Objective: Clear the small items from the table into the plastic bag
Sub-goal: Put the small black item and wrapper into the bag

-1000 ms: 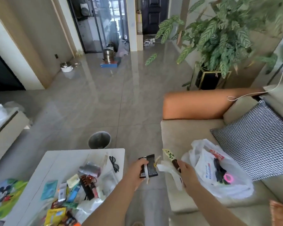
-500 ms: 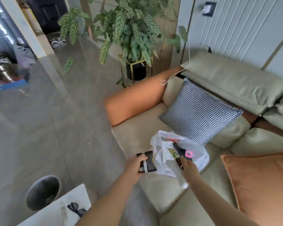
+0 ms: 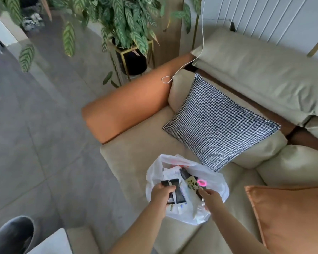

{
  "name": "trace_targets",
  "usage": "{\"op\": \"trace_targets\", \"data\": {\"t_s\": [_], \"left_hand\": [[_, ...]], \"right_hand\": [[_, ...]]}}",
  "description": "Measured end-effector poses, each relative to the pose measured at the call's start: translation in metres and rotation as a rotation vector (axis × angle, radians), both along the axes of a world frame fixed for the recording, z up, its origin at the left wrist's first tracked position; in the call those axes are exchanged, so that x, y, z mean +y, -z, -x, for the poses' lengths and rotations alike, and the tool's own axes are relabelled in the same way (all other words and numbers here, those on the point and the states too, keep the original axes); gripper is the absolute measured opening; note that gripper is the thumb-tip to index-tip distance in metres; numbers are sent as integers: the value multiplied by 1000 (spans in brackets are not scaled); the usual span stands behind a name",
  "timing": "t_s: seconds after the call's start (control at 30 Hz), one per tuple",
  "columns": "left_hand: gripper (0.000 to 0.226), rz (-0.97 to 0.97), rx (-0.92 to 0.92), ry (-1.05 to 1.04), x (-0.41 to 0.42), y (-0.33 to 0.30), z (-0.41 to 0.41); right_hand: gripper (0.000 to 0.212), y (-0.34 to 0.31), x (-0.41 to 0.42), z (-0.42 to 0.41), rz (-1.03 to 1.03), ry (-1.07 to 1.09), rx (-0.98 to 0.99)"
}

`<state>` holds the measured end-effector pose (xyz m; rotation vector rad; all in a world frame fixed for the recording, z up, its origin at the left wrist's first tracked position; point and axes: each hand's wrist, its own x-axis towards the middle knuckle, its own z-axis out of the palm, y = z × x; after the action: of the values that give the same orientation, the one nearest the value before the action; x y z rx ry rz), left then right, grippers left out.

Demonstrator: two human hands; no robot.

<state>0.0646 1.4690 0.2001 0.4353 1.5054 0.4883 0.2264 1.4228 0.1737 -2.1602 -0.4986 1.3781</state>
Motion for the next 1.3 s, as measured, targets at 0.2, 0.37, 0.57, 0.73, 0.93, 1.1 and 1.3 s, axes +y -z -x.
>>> {"op": "trace_targets", "data": {"t_s": [0.2, 0.37, 0.57, 0.73, 0.93, 1.1, 1.3], "left_hand": [[19, 60, 92, -7, 41, 72, -37], [44, 62, 132, 51, 51, 103, -41], [46, -92, 291, 249, 52, 102, -24], [25, -404, 797, 315, 56, 91, 13], [77, -144, 868, 365, 63, 111, 42], [33, -129, 500, 94, 59, 124, 44], [15, -235, 319, -39, 79, 101, 57]], "right_hand": [[13, 65, 48, -12, 55, -172, -31], [43, 79, 70, -10, 57, -333, 8], [50, 100, 72, 4, 95, -481, 54], [51, 109, 74, 13, 88, -548, 54], [53, 117, 78, 19, 52, -508, 53], [50, 126, 72, 34, 6, -216, 271], [54, 131, 76, 56, 14, -22, 497]]}}
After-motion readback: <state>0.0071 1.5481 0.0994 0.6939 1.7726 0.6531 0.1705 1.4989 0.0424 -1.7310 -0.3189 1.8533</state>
